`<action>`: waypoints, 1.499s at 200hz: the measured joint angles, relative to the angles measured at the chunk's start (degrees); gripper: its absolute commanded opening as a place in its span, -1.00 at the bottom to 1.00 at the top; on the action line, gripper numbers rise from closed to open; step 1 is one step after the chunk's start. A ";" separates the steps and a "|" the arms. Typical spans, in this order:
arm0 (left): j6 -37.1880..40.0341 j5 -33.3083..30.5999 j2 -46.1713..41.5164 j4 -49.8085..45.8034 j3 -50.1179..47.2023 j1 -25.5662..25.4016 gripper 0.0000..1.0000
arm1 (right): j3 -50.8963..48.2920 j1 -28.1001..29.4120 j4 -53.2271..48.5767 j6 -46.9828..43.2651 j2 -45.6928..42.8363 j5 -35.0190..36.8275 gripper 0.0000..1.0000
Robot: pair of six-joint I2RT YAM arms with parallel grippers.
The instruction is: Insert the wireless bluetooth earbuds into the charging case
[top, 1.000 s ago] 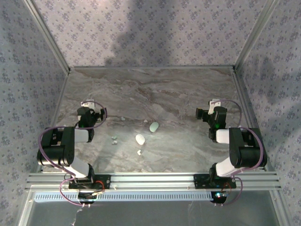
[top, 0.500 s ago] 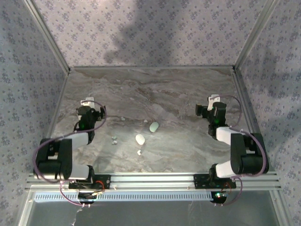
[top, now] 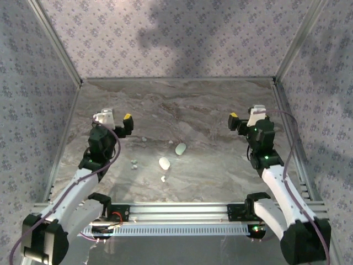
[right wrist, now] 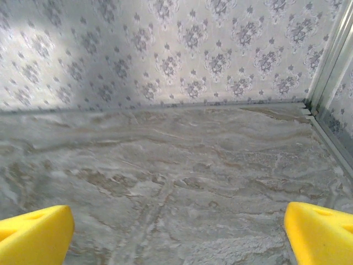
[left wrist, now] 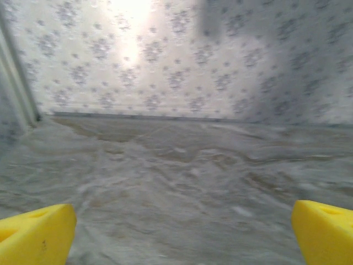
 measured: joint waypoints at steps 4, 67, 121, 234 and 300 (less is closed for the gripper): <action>-0.90 0.42 -0.59 -1.09 0.52 -0.94 1.00 | 0.68 0.00 -1.64 0.79 -0.92 -0.13 1.00; -9.51 4.61 -5.97 -13.46 3.43 -9.31 0.99 | 7.19 -1.03 -23.34 11.63 -7.69 -4.20 1.00; -7.56 9.60 -6.80 -15.06 1.01 -9.40 0.99 | 7.19 -7.76 -29.49 17.25 -4.31 -14.29 1.00; -14.16 3.28 1.46 -11.56 -4.57 -7.48 1.00 | 11.23 14.95 -30.75 17.46 21.97 -13.90 0.94; -16.52 4.35 4.63 -11.41 -4.42 -6.95 0.99 | 25.75 31.63 -33.18 24.50 41.48 -1.95 1.00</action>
